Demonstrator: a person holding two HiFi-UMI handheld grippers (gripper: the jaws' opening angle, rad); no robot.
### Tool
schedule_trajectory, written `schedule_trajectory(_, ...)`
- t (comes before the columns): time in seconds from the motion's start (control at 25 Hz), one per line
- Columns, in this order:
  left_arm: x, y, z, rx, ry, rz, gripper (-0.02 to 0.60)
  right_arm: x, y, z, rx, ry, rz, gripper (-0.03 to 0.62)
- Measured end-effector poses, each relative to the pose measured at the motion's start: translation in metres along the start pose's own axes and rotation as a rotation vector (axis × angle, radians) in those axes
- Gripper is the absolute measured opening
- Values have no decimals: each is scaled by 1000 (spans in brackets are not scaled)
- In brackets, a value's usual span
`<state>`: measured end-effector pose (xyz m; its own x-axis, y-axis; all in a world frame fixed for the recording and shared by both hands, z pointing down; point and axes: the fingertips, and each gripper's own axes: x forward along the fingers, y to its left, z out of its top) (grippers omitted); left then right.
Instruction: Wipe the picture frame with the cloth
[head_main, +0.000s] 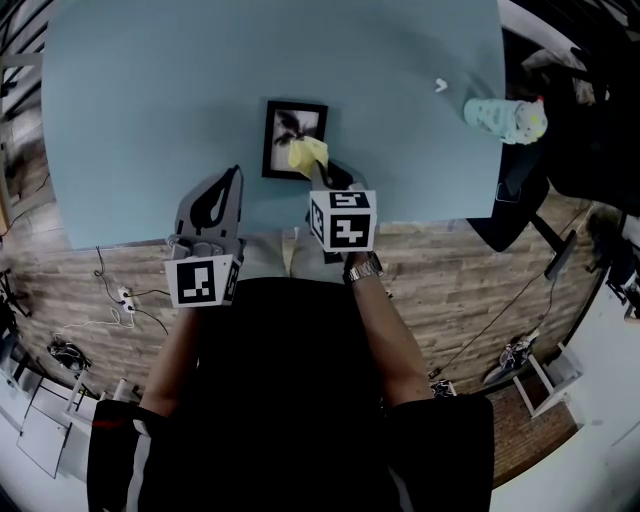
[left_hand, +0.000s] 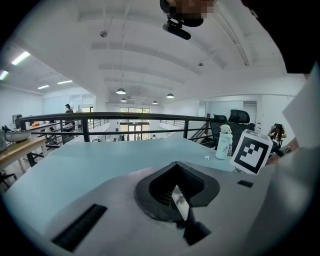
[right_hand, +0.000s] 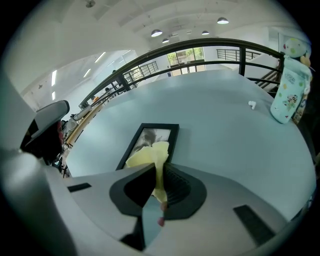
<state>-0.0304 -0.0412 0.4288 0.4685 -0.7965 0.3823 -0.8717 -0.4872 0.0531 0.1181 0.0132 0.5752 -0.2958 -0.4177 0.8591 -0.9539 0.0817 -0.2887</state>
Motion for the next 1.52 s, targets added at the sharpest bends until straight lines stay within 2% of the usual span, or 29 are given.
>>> schedule_trajectory(0.28,-5,-5,-2,9,-4,-1,0,-16,-4,4,24,-38,-11,36)
schedule_trajectory(0.56,-12,-2,1,10,-14,23,0,-26,18,16,-13,-77,36,36)
schedule_trajectory(1.12,-21,10,-4,-7,-3,54,0,-2,71,6,-102,-13,137,36)
schedule_trajectory(1.36,-17,16,-7,-12,14,52,0,10,77,-3,-106,29,143,36)
schedule_trajectory(1.52,-11,14,-4,-18,-5,29,0,14,72,-6,-90,32,133,36)
